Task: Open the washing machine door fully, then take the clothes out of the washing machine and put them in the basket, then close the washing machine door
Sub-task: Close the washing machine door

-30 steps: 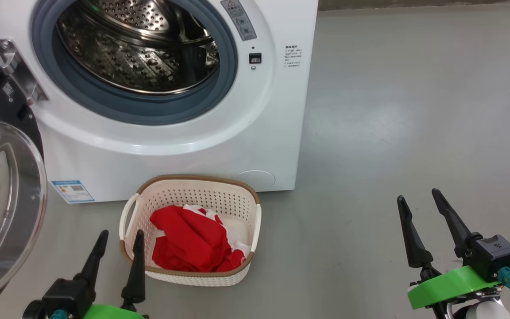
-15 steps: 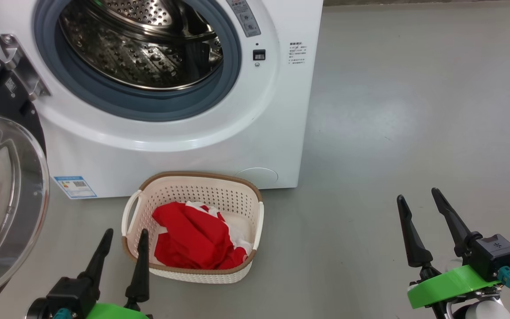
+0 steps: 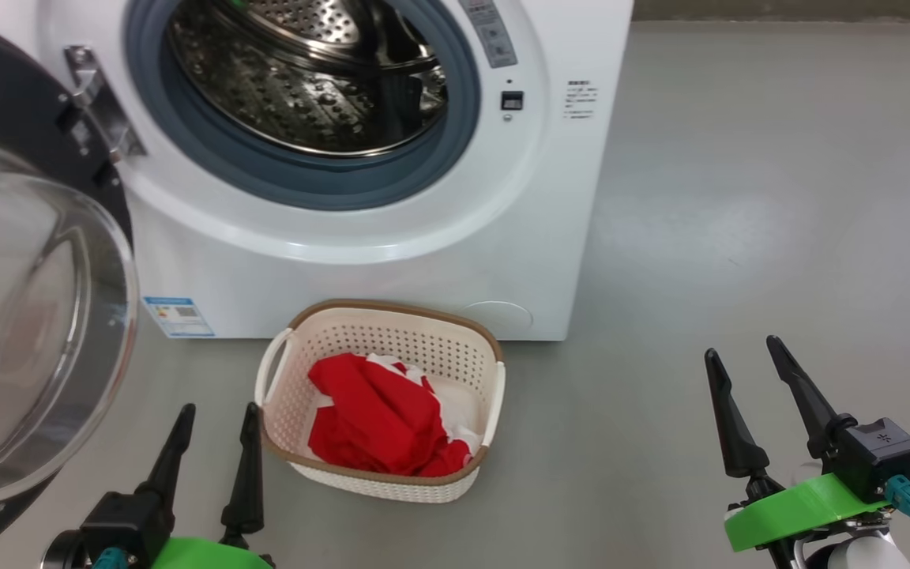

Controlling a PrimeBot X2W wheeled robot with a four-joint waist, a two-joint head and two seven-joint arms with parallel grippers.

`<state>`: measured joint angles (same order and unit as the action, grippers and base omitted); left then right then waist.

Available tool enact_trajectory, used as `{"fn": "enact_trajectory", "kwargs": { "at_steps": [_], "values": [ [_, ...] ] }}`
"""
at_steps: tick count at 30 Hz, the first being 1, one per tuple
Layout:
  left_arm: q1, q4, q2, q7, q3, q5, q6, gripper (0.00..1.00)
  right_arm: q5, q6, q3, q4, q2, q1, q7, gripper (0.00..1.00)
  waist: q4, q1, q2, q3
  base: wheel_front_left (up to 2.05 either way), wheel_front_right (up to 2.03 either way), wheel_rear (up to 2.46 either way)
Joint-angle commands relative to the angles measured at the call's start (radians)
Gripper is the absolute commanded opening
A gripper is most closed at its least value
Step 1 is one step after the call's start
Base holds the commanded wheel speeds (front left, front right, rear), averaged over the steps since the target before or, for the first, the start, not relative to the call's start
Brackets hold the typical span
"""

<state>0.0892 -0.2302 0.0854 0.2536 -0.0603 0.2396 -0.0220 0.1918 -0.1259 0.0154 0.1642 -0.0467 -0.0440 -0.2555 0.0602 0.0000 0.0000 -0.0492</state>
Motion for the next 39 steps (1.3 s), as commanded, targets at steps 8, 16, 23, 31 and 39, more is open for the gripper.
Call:
{"fn": "enact_trajectory", "kwargs": {
  "at_steps": [8, 16, 23, 31, 39],
  "values": [
    [0.025, 0.067, 0.015, -0.008, 0.026, 0.002, 0.037, 1.0, -0.018, -0.005, -0.041, -0.024, -0.004, -0.021, -0.006, 1.0, 0.129, 0.0, 0.0, 0.021, 0.0, 0.0, 0.0],
    [0.008, 0.097, 0.023, -0.034, 0.024, -0.002, 0.055, 1.0, -0.019, -0.005, -0.052, -0.02, -0.004, -0.008, -0.006, 1.0, 0.233, 0.0, 0.0, 0.054, 0.0, 0.0, 0.0],
    [-0.006, 0.125, 0.031, -0.057, 0.022, -0.001, 0.068, 1.0, -0.018, -0.005, -0.061, -0.025, -0.004, -0.006, -0.006, 1.0, 0.323, 0.0, 0.0, 0.066, 0.0, 0.0, 0.0],
    [-0.018, 0.154, 0.033, -0.069, 0.018, -0.001, 0.085, 1.0, -0.018, -0.005, -0.074, -0.031, -0.004, -0.009, -0.006, 1.0, 0.408, 0.0, 0.0, 0.066, 0.0, 0.0, 0.0],
    [-0.033, 0.19, 0.035, -0.079, 0.02, -0.001, 0.107, 1.0, -0.026, -0.005, -0.086, -0.036, -0.004, -0.014, -0.006, 1.0, 0.456, 0.0, 0.0, 0.053, 0.0, 0.0, 0.0]
  ]
}}
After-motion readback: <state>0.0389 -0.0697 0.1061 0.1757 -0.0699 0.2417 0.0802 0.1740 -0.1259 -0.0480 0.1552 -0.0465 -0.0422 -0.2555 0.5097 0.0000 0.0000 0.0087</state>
